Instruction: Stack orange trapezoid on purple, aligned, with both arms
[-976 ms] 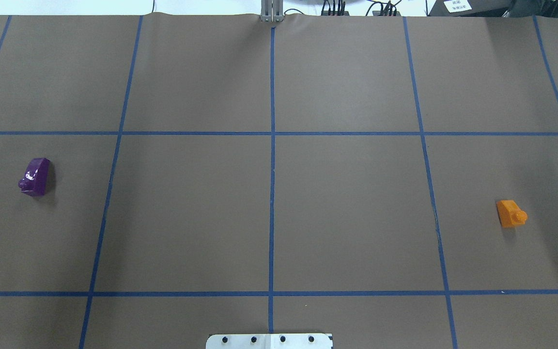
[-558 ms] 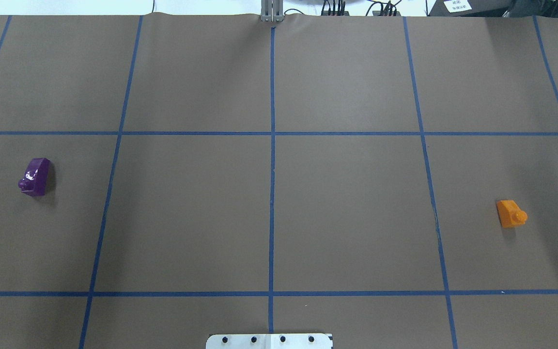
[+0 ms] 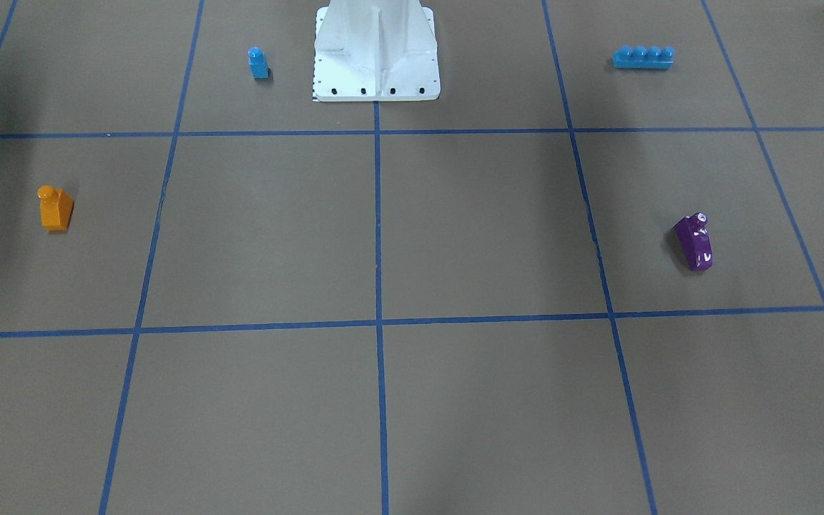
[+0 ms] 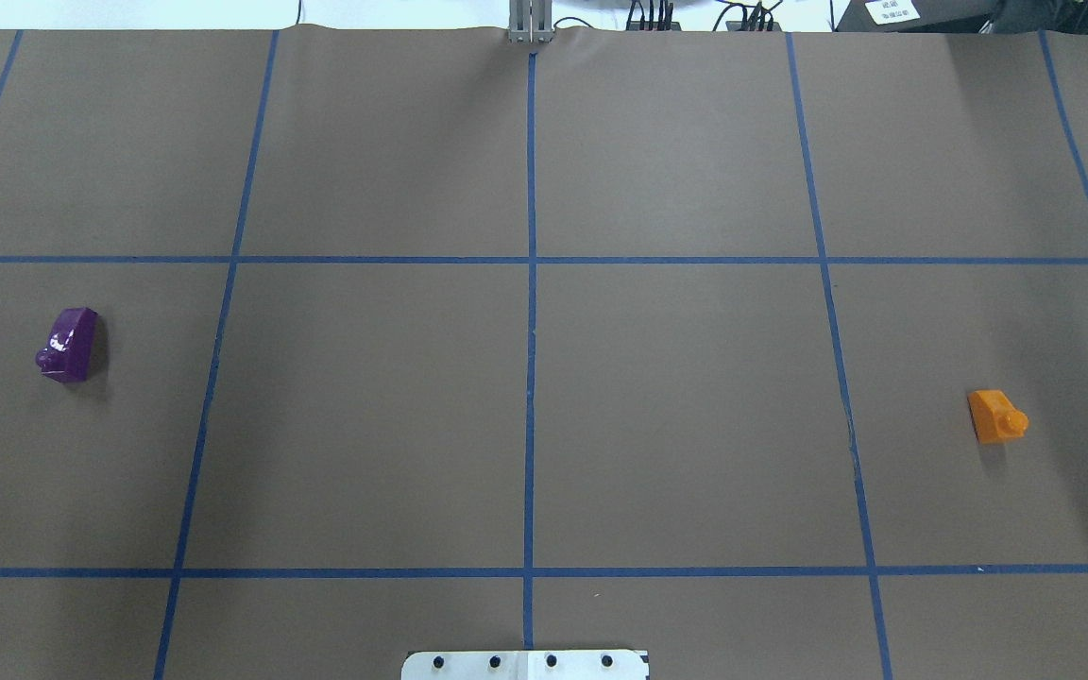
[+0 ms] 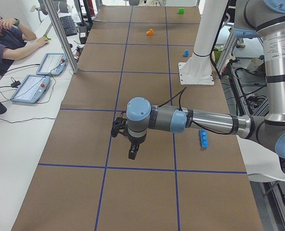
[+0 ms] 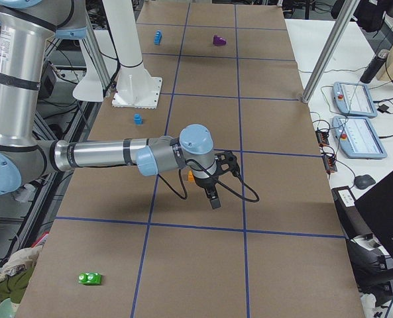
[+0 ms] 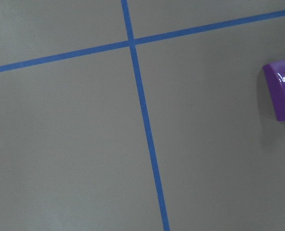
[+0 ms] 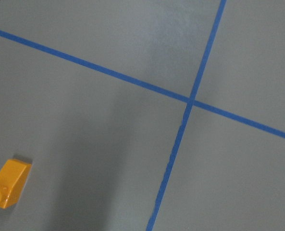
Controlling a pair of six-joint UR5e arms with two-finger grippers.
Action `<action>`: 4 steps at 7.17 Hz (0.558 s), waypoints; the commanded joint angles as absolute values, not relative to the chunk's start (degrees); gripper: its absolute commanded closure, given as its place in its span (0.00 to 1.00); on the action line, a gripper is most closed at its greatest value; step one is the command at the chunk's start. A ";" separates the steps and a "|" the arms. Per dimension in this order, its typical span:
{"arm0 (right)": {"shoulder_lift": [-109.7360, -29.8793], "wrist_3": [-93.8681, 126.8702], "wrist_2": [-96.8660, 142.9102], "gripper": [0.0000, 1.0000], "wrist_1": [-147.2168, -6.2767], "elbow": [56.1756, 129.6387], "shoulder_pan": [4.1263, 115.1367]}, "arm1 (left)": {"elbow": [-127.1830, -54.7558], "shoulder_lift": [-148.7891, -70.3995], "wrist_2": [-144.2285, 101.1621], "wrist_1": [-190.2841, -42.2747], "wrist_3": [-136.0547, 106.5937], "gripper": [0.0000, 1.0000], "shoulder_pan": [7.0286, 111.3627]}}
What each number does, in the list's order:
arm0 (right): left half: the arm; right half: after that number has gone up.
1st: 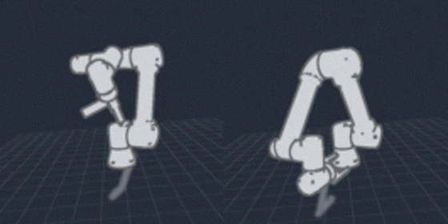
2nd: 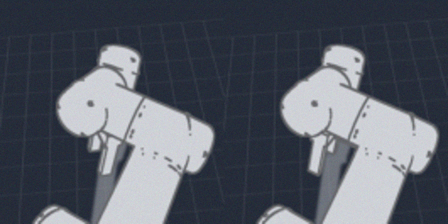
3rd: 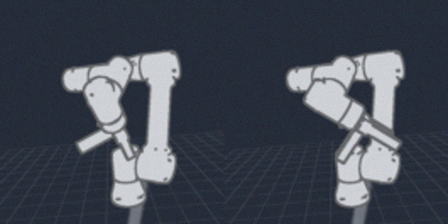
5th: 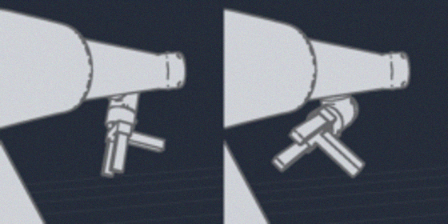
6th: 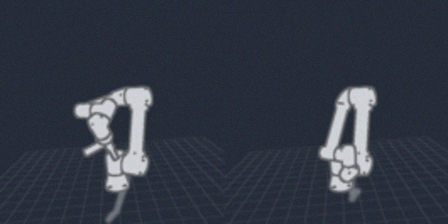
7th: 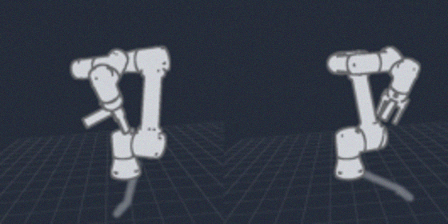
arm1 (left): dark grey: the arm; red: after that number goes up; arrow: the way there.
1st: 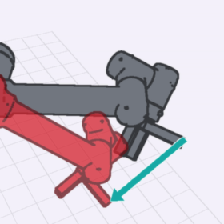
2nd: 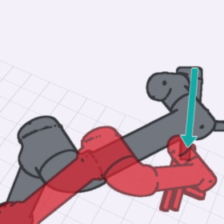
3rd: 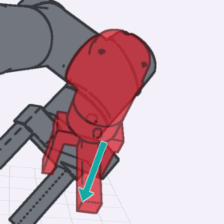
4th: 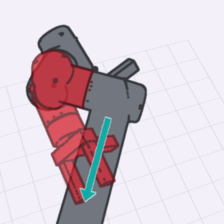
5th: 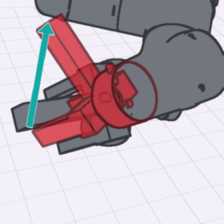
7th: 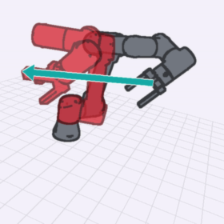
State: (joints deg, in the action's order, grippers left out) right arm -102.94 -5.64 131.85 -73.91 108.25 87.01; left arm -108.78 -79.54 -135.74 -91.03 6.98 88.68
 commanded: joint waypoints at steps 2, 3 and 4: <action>-97.76 -0.31 134.02 0.00 -63.99 102.59 86.49 | -107.76 -85.42 -135.79 -93.94 6.86 0.00 88.59; -95.73 3.65 133.51 0.00 -63.81 101.87 84.14 | -107.14 -85.86 -135.88 -98.04 2.59 0.00 88.59; -94.84 4.04 133.94 0.00 -63.46 100.13 83.33 | -106.01 -85.87 -135.79 -103.39 -5.63 0.00 88.42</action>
State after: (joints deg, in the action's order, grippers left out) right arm -96.57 1.95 133.60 -63.98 102.07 84.75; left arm -107.12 -85.47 -135.82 -97.82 2.02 88.54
